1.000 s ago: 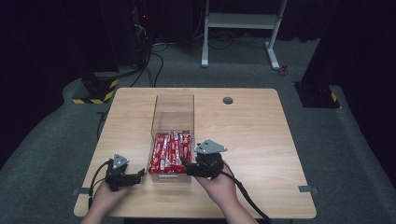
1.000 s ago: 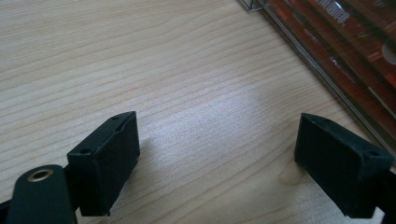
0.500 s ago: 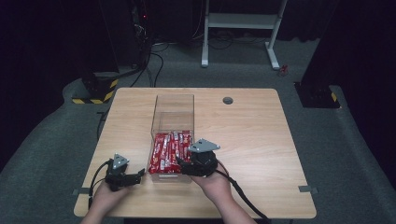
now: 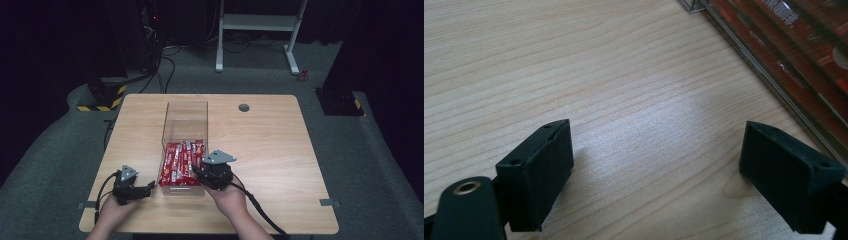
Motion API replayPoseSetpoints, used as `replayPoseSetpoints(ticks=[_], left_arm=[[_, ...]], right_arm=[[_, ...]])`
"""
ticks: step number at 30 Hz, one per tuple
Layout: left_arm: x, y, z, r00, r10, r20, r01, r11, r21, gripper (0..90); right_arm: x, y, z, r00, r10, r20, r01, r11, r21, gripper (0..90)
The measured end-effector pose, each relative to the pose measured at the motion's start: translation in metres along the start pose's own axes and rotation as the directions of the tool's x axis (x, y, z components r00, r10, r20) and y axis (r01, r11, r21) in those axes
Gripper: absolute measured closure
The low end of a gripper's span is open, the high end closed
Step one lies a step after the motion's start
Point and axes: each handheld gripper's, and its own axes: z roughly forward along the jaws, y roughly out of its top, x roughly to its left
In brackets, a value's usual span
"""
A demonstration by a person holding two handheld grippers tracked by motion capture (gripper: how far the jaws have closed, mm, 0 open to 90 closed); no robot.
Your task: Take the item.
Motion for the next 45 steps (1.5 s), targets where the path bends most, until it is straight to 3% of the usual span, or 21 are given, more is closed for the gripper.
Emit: replayPoseSetpoints(ticks=[5, 13, 23, 45], left_arm=[[0.0, 0.0, 0.0, 1.0, 0.0, 0.0, 0.0, 1.0, 0.0, 14.2], [0.0, 0.0, 0.0, 1.0, 0.0, 0.0, 0.0, 1.0, 0.0, 14.1], [0.0, 0.0, 0.0, 1.0, 0.0, 0.0, 0.0, 1.0, 0.0, 14.1], [0.0, 0.0, 0.0, 1.0, 0.001, 0.0, -0.001, 1.0, 0.0, 14.1]], right_arm=[[0.0, -0.003, 0.002, 0.9997, 0.023, 0.002, -0.023, 1.0, 0.0, 66.4], [0.002, -0.006, 0.003, 0.9999, 0.005, 0.014, -0.005, 1.0, -0.006, 72.6], [0.004, -0.005, -0.002, 0.9995, 0.029, 0.015, -0.028, 0.999, -0.029, 88.4], [0.01, -0.01, -0.025, 0.9999, -0.01, 0.007, 0.01, 0.998, -0.067, 89.8]])
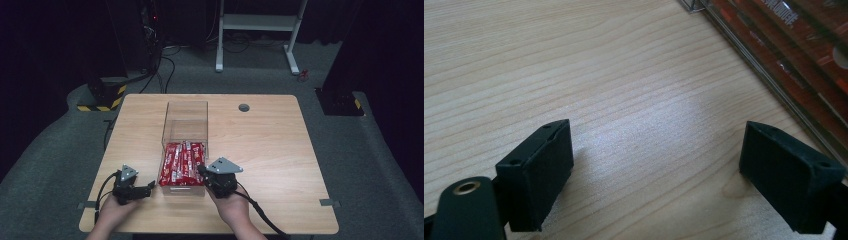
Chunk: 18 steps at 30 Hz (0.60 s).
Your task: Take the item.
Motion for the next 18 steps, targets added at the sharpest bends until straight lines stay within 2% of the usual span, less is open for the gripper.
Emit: replayPoseSetpoints(ticks=[18], left_arm=[[0.0, 0.0, 0.0, 1.0, 0.0, 0.0, 0.0, 1.0, 0.0, 14.1]], right_arm=[[-0.005, -0.004, -0.012, 1.0, 0.003, 0.001, -0.003, 1.0, -0.024, 89.6]])
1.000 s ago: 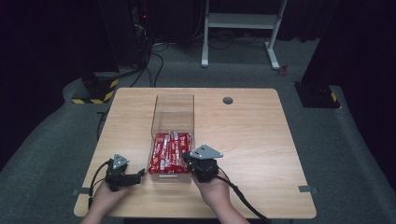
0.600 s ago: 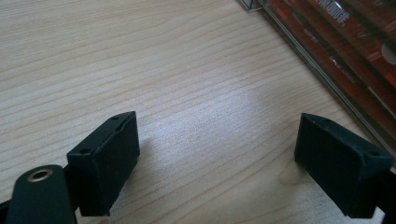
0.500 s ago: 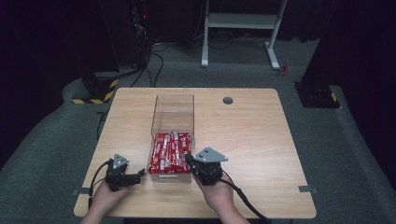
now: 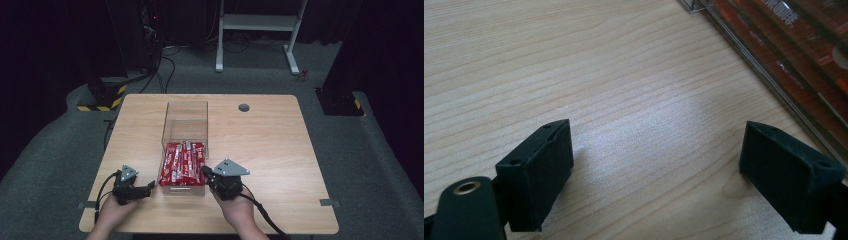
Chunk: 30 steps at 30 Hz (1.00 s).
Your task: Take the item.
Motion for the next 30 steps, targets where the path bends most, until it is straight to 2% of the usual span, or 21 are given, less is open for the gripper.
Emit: replayPoseSetpoints(ticks=[15, 30], left_arm=[[0.0, 0.0, 0.0, 1.0, 0.0, 0.0, 0.0, 1.0, 0.0, 14.1], [0.0, 0.0, 0.0, 1.0, 0.0, 0.0, 0.0, 1.0, 0.0, 14.1]], right_arm=[[-0.004, -0.001, -0.008, 1.0, 0.0, 0.009, 0.0, 1.0, -0.017, 89.6], [-0.02, -0.008, -0.024, 0.9985, 0.018, 0.051, -0.017, 1.0, -0.024, 89.7]])
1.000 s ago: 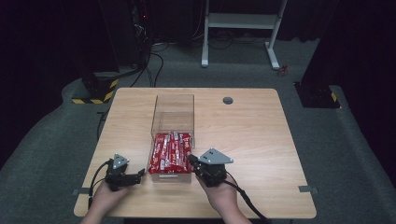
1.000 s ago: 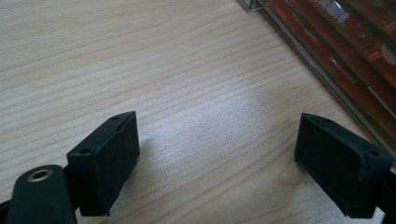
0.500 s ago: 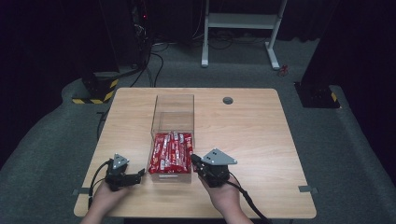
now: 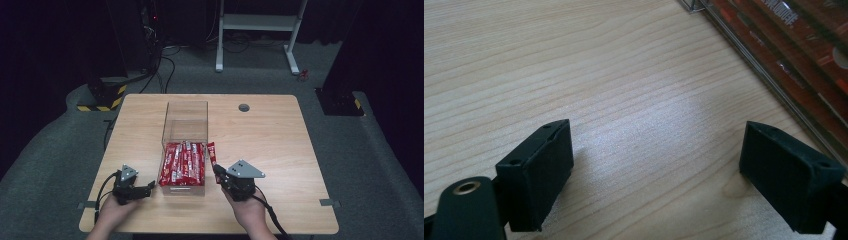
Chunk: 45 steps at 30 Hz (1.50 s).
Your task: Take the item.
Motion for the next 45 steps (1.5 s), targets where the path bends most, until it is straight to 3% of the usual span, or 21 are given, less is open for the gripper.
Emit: replayPoseSetpoints(ticks=[30, 45], left_arm=[[0.0, 0.001, 0.001, 0.9999, 0.009, 0.003, -0.009, 1.0, 0.001, 14.1], [0.0, 0.001, 0.001, 0.9999, 0.01, 0.003, -0.01, 0.9999, 0.002, 14.4]], right_arm=[[-0.04, -0.023, -0.027, 0.9933, 0.041, 0.109, -0.042, 0.999, 0.008, 89.7], [-0.057, -0.026, -0.034, 0.9884, 0.035, 0.148, -0.037, 0.999, 0.015, 89.7]])
